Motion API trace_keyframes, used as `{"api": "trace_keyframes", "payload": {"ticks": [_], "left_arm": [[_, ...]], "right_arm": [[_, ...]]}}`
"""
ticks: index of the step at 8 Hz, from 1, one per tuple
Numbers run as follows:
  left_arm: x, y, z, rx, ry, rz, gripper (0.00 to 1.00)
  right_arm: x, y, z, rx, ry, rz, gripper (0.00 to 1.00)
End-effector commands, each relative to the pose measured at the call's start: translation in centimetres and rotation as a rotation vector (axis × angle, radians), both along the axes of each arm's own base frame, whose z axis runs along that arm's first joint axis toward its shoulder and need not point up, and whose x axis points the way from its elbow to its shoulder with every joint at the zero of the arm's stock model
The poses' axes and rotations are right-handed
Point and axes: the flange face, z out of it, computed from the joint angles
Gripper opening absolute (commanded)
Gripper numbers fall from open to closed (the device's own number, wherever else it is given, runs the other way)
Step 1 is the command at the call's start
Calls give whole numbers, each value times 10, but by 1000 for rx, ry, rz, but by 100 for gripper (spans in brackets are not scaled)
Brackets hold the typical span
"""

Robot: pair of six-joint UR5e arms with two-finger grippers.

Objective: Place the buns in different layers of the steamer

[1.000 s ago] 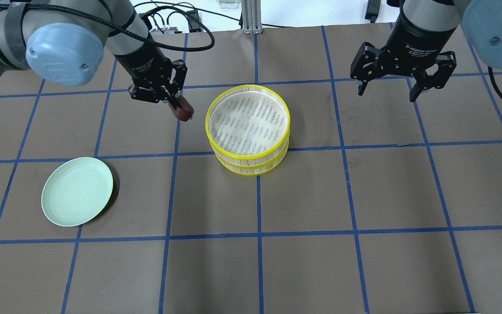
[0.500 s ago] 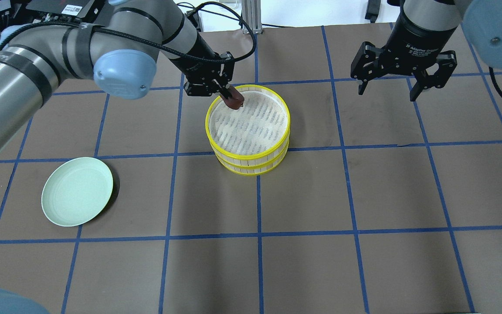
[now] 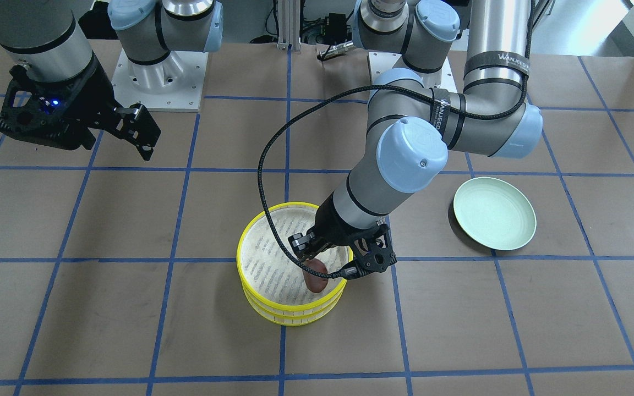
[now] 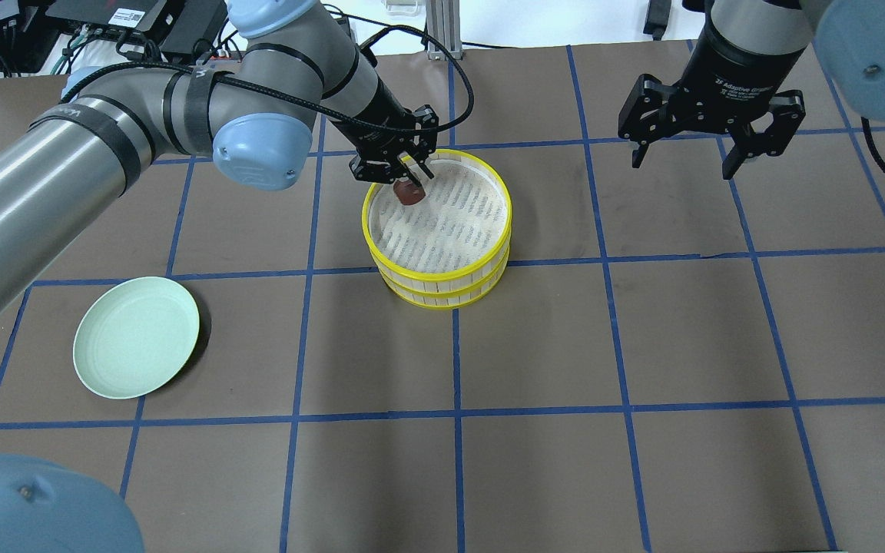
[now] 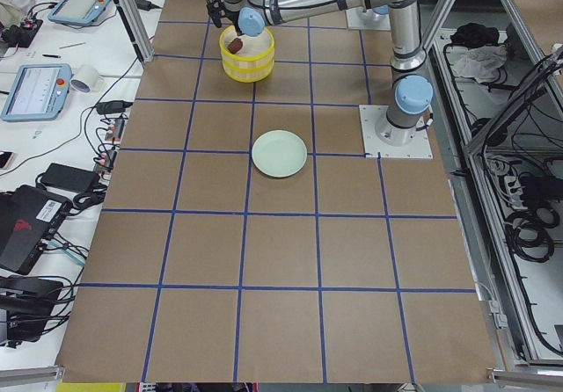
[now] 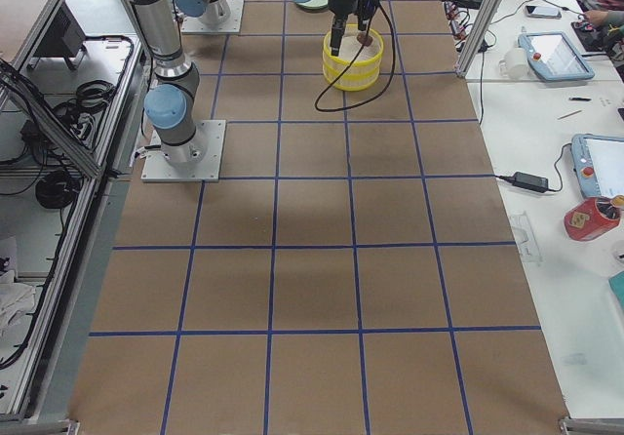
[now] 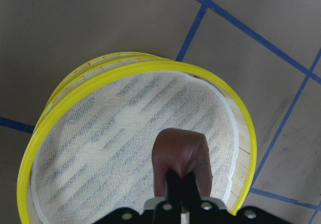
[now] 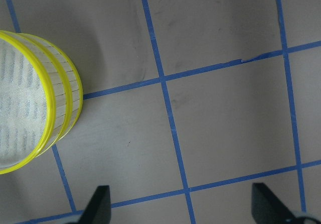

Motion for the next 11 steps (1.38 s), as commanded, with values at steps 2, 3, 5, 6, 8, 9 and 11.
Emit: {"api": "trace_keyframes", "payload": {"ticks": [2, 3, 5, 6, 8, 9, 11], "left_arm": [[0, 7, 10, 5, -9, 7, 80], [1, 15, 26, 0, -20, 16, 82], [19, 32, 57, -8, -120, 7, 84], [30, 45, 74, -18, -171, -68, 85], [52, 63, 89, 3, -313, -199, 93], [71, 65, 93, 14, -336, -226, 93], [126, 79, 121, 26, -362, -258, 93]], "right_arm": [[-4, 0, -1, 1, 36, 4, 100], [-6, 0, -1, 3, 59, 4, 100], [-6, 0, -1, 2, 61, 3, 100], [-6, 0, -1, 2, 58, 3, 100], [-5, 1, 1, -3, 51, 5, 100], [-5, 1, 1, -3, 49, 25, 100], [-4, 2, 2, -3, 56, 67, 100]]}}
